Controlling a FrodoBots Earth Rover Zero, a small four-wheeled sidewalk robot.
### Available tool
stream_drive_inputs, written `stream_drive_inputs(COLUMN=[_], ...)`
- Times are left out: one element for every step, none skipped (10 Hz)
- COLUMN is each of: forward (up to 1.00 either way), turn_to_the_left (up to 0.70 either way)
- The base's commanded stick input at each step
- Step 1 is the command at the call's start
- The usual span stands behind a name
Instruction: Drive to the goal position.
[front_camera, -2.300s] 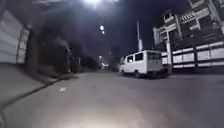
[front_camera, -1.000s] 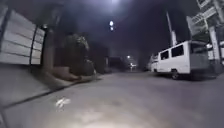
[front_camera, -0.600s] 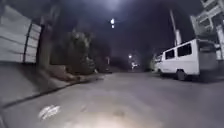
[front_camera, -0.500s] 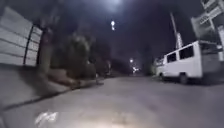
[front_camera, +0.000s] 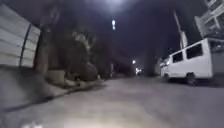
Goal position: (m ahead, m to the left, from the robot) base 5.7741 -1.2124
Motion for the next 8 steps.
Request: stream_drive_inputs(forward=[0.98,0.98,0.98,0.98,0.98,0.98,0.98,0.98], turn_to_the_left=[-0.15,-0.20,-0.25,-0.27,-0.14,0.00,0.00,0.00])
